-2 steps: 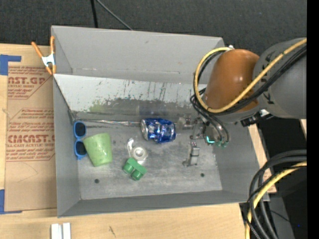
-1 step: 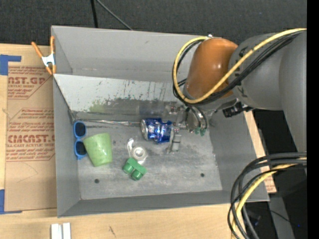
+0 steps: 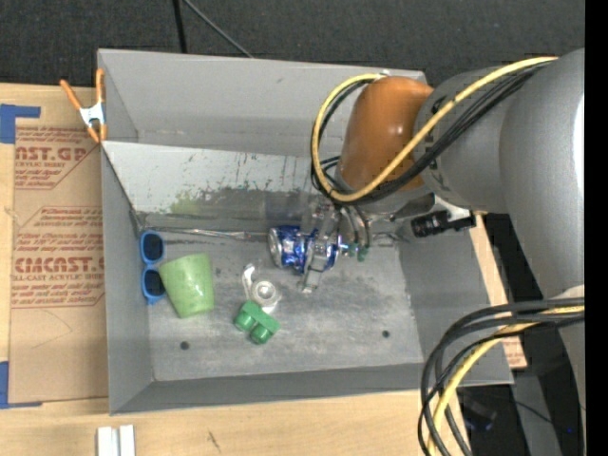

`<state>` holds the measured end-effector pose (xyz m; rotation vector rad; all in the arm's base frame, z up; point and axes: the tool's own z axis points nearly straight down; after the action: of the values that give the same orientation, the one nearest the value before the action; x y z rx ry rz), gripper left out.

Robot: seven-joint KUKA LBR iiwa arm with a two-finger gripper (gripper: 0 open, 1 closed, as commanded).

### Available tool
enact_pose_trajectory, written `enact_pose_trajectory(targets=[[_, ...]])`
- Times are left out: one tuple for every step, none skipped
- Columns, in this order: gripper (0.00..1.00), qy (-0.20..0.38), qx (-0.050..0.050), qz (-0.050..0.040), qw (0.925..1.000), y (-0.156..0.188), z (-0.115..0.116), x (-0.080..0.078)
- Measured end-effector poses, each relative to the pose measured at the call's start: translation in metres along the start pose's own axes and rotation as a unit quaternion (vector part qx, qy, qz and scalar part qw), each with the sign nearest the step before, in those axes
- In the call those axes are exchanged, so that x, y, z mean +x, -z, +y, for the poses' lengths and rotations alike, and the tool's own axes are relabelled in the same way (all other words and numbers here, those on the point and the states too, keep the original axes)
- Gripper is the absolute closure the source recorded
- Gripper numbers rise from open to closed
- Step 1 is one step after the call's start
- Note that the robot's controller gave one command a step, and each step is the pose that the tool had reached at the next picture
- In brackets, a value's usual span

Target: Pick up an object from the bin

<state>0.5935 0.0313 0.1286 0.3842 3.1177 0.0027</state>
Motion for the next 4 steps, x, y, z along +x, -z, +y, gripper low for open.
enact_pose_trajectory(targets=[[0.00,-0.018,0.000,-0.0004,0.9998,0.008,-0.005,0.007],[0.00,-0.124,-0.001,-0.0035,0.9922,-0.057,-0.006,0.008],[0.00,-0.124,-0.001,-0.0060,0.9923,-0.056,-0.006,0.007],[1.00,-0.124,-0.003,-0.0088,0.9923,-0.053,-0.005,0.005]])
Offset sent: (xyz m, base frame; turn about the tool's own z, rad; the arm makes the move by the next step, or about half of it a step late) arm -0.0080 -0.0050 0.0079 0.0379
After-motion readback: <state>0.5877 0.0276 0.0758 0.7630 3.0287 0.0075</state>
